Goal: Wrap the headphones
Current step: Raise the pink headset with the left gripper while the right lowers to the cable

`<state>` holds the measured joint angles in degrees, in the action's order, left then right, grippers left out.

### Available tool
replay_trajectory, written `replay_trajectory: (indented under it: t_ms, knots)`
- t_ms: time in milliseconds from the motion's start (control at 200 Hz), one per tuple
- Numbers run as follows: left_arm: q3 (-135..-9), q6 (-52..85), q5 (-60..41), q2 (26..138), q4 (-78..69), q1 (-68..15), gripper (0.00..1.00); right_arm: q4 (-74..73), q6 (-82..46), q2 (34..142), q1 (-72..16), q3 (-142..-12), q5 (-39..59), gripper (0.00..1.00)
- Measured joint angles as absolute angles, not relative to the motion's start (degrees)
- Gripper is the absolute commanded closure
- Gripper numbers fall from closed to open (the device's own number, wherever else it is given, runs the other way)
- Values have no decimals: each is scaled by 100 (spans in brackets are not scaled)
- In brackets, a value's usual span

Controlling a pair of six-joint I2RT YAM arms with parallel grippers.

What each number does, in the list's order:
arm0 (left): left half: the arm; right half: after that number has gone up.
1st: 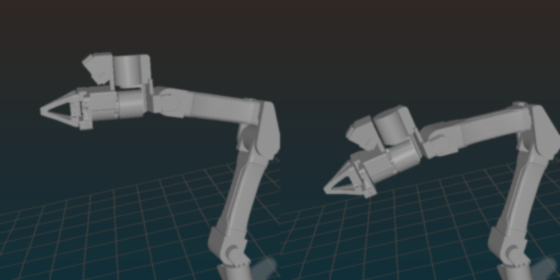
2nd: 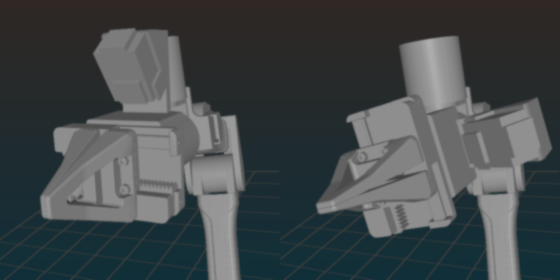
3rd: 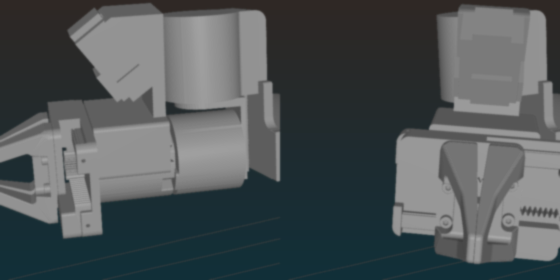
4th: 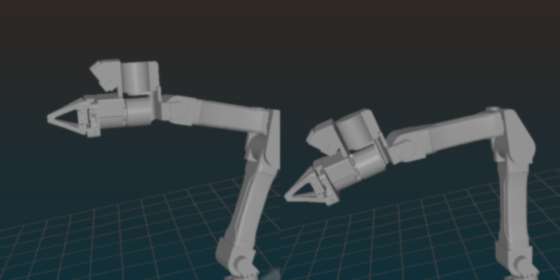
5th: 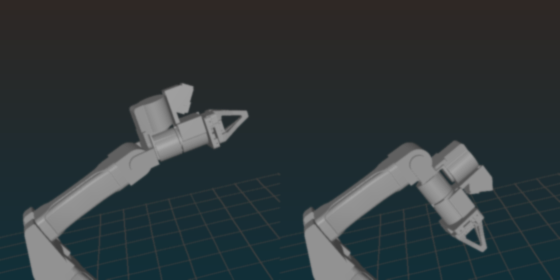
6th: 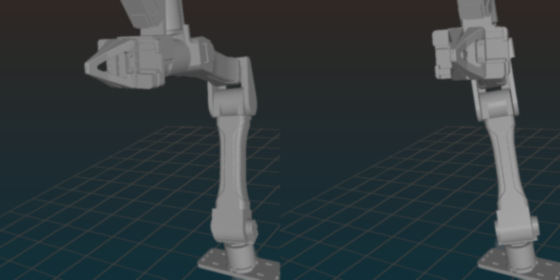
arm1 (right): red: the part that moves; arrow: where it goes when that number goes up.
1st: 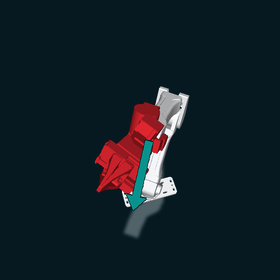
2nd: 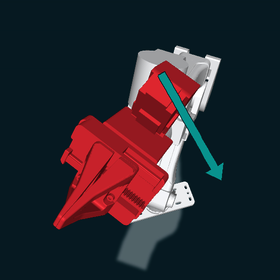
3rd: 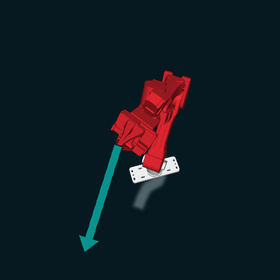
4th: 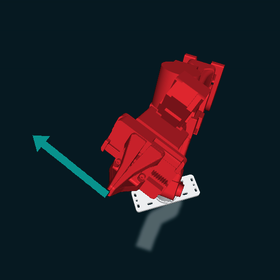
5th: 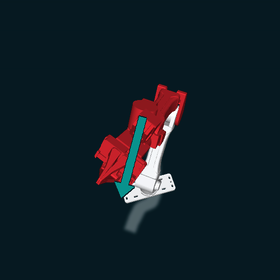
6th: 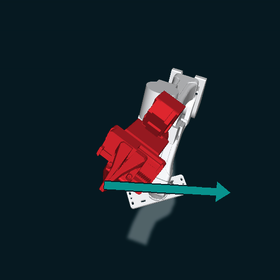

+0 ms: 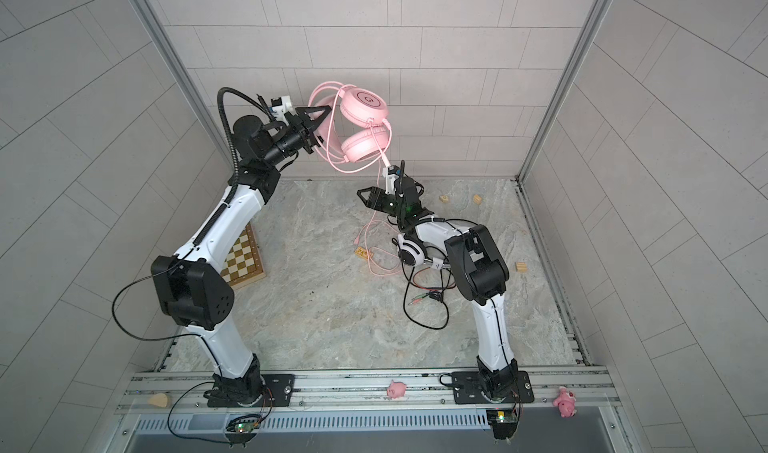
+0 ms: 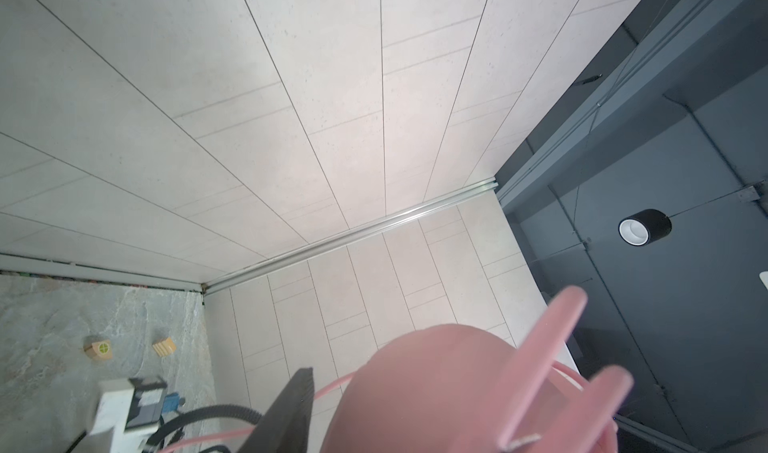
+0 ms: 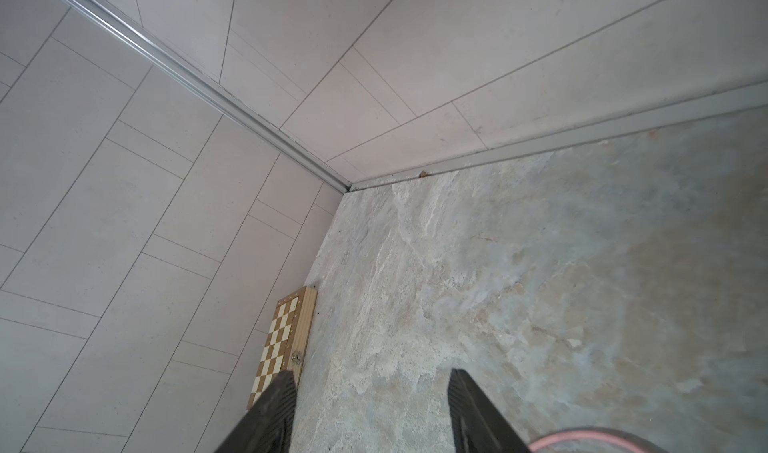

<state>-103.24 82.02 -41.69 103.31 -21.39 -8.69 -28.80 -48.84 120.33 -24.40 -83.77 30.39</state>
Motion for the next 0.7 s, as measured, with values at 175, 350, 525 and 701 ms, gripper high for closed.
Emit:
replay_trajectory:
  t_ms: [175, 350, 525, 701]
  knots:
    - [-10401, 8254, -3800, 10346, -1970, -572, 100, -3389, -5103, 12036, -2724, -8007, 3004, 42]
    - [-10936, 8361, -3468, 10584, -1852, -311, 100, -3806, -5135, 12088, -3114, -7789, 2987, 43]
    - [-11491, 8477, -3312, 10774, -1798, -78, 100, -4010, -5140, 12293, -3472, -7590, 2993, 43]
    - [-11581, 8571, -3225, 10781, -1813, 78, 100, -4049, -5146, 12608, -3728, -7590, 3035, 46]
